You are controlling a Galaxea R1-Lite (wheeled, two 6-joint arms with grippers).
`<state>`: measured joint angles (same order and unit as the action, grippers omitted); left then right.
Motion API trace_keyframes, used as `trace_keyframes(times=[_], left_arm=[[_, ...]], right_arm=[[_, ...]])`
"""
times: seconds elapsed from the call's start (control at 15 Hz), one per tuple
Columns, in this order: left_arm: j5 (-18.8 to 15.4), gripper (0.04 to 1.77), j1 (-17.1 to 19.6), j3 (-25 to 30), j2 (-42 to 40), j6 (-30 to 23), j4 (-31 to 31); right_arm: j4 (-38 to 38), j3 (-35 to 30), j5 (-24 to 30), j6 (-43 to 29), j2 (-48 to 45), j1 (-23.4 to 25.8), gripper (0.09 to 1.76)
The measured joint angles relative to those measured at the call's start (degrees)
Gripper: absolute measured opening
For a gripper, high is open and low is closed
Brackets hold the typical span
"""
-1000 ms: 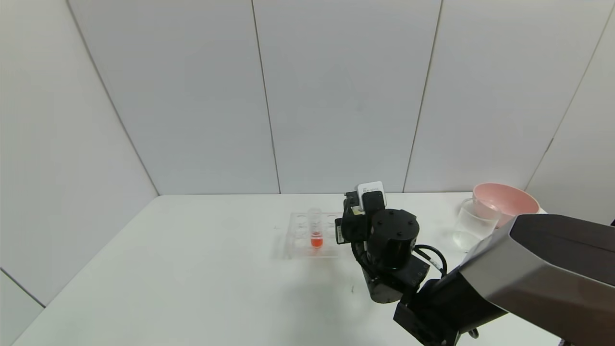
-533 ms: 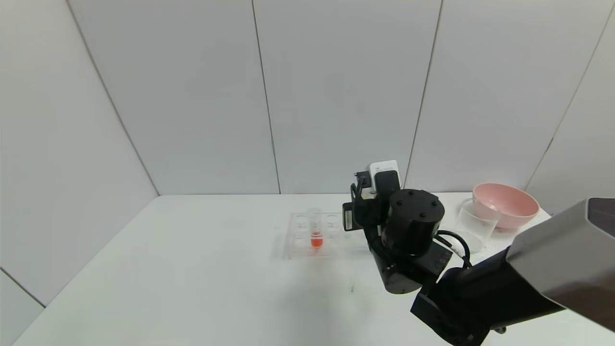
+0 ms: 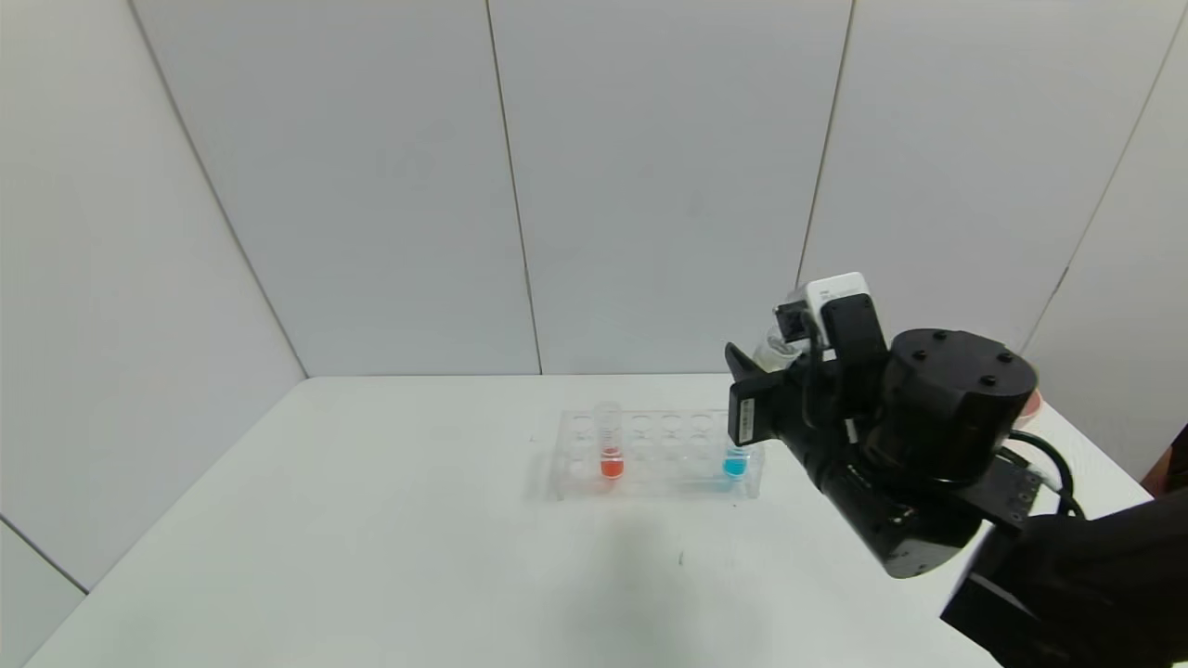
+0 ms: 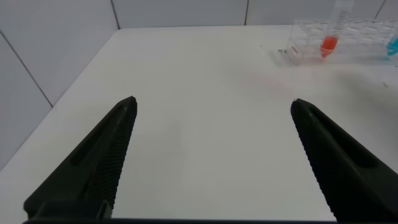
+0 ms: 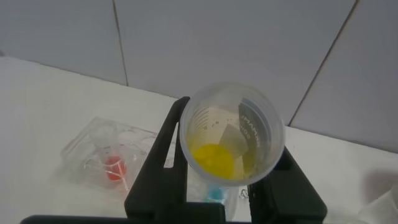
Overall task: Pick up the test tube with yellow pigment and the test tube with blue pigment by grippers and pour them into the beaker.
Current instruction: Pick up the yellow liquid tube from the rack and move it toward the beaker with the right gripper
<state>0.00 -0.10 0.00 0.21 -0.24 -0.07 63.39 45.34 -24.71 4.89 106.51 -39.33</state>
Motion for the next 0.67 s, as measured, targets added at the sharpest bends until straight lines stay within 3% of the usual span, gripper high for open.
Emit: trace_keyframes(times=[0.33,0.67], left_arm=[[0.00,1.76,0.00,0.00,0.00,0.00,0.00],[0.00,1.76,0.00,0.00,0.00,0.02,0.00]], right_arm=[[-6.99,-8.70,21.65,-0.18,-11.41,11.33,0.59],[-14.81,-11.96,45.09,-0.21,-18.81,29.53,0.59]])
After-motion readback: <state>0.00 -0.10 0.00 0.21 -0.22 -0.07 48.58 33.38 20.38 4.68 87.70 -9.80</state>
